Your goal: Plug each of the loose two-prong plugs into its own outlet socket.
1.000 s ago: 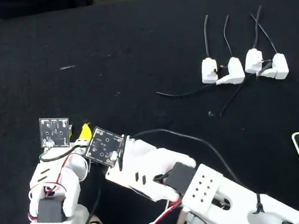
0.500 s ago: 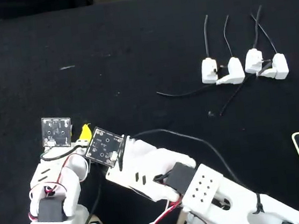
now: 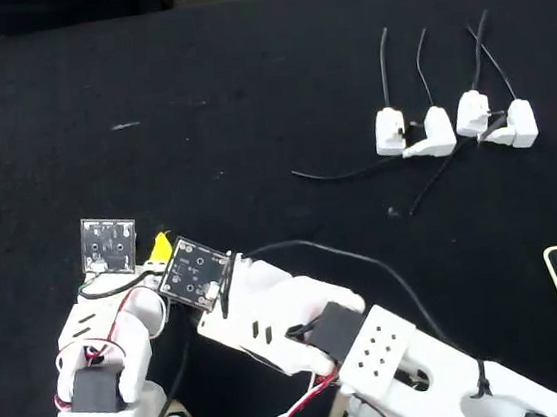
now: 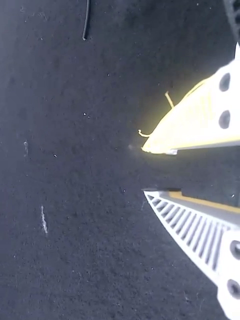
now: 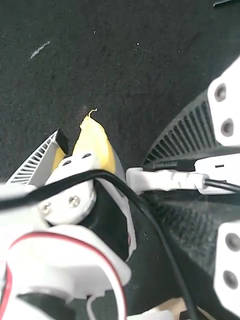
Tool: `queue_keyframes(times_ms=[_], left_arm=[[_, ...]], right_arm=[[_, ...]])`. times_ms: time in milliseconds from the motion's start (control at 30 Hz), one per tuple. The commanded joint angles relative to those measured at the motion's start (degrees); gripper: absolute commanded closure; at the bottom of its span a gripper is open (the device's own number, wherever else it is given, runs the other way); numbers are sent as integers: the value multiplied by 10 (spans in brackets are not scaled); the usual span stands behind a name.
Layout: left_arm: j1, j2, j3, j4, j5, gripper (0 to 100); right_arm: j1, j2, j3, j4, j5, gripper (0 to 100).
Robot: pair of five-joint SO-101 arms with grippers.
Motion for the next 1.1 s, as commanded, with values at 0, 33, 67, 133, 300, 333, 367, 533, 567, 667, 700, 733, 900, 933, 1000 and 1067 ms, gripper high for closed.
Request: queue_keyframes(times_ms=[0,33,67,133,300,333,367,533,567,667,700,733,900,933,1000,1067], left_arm=[[16,6,3,0,-7,869],[17,6,3,1,-7,869],[17,6,4,1,-7,869],[17,6,4,1,-7,869],[-21,4,-22,0,-1,870],[-43,4,-36,2,11,870],[-68,4,-48,4,26,870],[-136,4,-107,58,25,867],[-141,4,-111,71,9,867],[-160,4,-102,105,-39,869],[-167,4,-92,109,-46,869],[-172,4,-79,109,-47,869],[-174,3,-22,107,-34,870],[-175,3,-20,107,-33,870],[-170,3,-15,107,-34,870],[-170,3,-15,107,-33,870]], right_arm=[[-9,-31,-44,-3,-7,988],[-9,-31,-44,-3,-7,988],[-9,-31,-44,-3,-7,988],[-9,-31,-44,-3,-7,988],[18,-28,-46,5,-7,988],[31,-26,-51,11,-6,988],[45,-26,-55,21,-5,988],[101,-25,-113,105,-5,988],[108,-22,-126,127,-4,988],[130,12,-176,182,-6,988],[137,35,-193,197,-6,988],[143,59,-210,211,-6,988],[146,200,-292,295,-19,988],[146,223,-307,319,-33,988],[146,260,-335,363,-55,988],[145,289,-354,406,-48,988]])
